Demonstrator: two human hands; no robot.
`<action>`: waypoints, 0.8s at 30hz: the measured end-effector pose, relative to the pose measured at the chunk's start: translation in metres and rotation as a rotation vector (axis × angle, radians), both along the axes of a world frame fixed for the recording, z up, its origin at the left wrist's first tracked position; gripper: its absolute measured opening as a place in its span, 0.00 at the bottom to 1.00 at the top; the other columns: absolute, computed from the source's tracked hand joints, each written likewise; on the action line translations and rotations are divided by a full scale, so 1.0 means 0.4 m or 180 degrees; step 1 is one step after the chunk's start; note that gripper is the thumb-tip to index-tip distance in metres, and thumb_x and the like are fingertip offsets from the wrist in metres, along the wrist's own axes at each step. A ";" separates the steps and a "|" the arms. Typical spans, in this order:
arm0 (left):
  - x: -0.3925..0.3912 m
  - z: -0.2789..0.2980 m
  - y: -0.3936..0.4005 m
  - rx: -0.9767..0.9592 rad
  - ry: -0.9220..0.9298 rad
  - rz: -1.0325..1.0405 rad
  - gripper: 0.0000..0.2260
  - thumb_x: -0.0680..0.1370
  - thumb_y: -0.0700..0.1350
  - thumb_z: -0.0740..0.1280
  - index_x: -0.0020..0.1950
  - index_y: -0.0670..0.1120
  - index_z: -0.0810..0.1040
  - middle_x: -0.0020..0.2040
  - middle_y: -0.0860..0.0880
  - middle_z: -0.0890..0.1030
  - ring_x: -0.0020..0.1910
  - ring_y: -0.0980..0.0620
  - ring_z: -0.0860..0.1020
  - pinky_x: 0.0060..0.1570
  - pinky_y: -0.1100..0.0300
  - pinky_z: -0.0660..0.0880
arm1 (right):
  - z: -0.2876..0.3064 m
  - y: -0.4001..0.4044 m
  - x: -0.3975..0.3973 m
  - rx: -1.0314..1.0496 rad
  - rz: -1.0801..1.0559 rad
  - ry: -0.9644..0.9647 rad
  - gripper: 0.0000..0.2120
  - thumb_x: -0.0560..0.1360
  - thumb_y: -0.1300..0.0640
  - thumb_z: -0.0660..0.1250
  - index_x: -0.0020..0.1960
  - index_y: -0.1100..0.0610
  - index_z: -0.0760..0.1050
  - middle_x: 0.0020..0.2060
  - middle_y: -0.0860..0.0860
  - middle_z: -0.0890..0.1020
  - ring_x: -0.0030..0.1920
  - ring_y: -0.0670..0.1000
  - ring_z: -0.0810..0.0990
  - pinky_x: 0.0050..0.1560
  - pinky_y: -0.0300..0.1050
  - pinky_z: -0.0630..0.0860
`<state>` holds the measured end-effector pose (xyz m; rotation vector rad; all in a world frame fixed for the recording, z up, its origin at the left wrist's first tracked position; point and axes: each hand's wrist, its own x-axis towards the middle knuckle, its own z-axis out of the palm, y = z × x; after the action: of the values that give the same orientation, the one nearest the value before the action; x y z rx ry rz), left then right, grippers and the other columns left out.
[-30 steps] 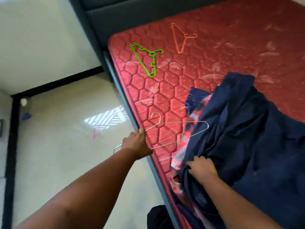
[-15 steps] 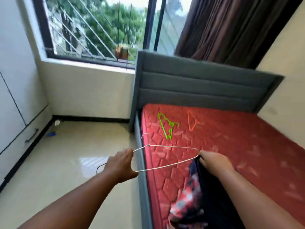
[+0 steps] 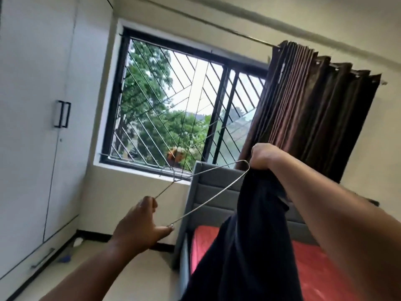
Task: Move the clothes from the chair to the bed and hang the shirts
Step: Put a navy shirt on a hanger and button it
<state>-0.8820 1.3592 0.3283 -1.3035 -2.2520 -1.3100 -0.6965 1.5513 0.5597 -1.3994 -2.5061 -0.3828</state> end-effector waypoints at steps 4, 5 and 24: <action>-0.057 0.039 -0.068 -0.0129 0.0378 0.0229 0.30 0.63 0.65 0.75 0.53 0.52 0.66 0.53 0.53 0.75 0.52 0.49 0.75 0.44 0.54 0.73 | 0.056 -0.021 -0.060 -0.0136 0.0149 0.0646 0.11 0.77 0.60 0.62 0.55 0.63 0.77 0.49 0.56 0.79 0.47 0.55 0.76 0.42 0.43 0.72; -0.063 0.045 -0.081 -0.0209 0.0444 0.0284 0.30 0.63 0.66 0.75 0.55 0.52 0.67 0.54 0.53 0.75 0.53 0.49 0.74 0.45 0.54 0.74 | 0.059 -0.028 -0.079 -0.0193 0.0208 0.0711 0.08 0.78 0.60 0.61 0.53 0.61 0.76 0.45 0.55 0.78 0.47 0.55 0.76 0.39 0.42 0.73; -0.043 -0.013 -0.192 -0.0337 -0.0090 0.0418 0.27 0.66 0.63 0.74 0.53 0.52 0.65 0.47 0.56 0.74 0.41 0.53 0.75 0.38 0.59 0.70 | -0.058 -0.172 -0.179 0.1929 0.1509 -0.0318 0.15 0.77 0.59 0.61 0.56 0.47 0.81 0.55 0.53 0.75 0.50 0.59 0.80 0.44 0.51 0.76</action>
<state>-0.8990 1.2826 0.3233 -1.1540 -2.4108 -1.1863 -0.7679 1.4825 0.5366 -0.5542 -2.3851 -1.0113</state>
